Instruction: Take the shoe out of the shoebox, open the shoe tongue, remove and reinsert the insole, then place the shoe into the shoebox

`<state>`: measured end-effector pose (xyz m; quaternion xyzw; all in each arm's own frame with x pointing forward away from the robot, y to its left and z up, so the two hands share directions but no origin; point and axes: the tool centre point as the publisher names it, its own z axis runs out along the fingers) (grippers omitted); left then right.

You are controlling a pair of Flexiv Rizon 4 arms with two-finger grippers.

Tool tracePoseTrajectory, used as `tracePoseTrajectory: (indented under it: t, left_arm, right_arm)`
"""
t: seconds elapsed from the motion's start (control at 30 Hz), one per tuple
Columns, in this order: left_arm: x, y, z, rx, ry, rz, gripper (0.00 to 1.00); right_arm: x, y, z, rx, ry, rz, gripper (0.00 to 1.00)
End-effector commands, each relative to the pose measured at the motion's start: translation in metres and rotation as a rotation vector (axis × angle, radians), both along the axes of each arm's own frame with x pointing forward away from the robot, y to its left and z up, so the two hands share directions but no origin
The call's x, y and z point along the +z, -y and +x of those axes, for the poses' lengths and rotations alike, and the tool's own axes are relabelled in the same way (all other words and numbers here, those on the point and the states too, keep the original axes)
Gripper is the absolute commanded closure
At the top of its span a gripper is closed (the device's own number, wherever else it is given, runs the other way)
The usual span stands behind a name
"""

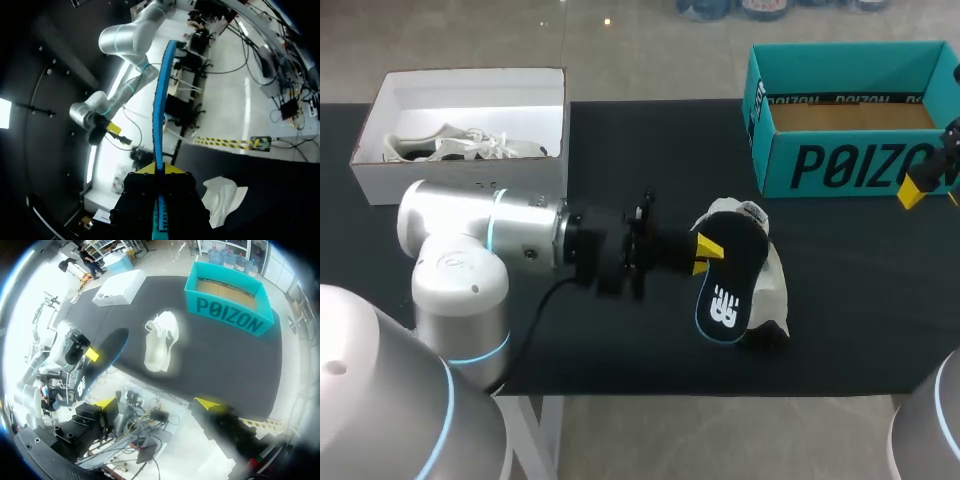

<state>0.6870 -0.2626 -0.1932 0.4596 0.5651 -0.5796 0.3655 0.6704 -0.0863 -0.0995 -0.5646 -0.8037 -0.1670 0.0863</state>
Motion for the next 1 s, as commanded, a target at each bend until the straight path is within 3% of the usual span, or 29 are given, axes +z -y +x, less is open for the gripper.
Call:
tracePoseTrajectory:
  t: [0.03, 0.43, 0.77, 1.0]
  left_arm:
    - [-0.010, -0.009, -0.016, -0.002, -0.071, 0.013, 1.00]
    - [-0.035, -0.003, -0.043, -0.071, -0.215, 0.066, 1.00]
    - [-0.049, -0.005, -0.042, -0.062, -0.343, 0.052, 1.00]
    - [-0.049, -0.005, -0.042, -0.062, -0.343, 0.052, 1.00]
  right_arm:
    - [0.000, -0.001, 0.002, 0.000, -0.004, -0.002, 0.00]
    - [0.000, -0.001, 0.002, 0.000, -0.004, -0.002, 0.00]
    - [0.000, -0.001, 0.002, 0.000, -0.004, -0.002, 0.00]
    - [0.000, -0.001, 0.002, 0.000, -0.004, -0.002, 0.00]
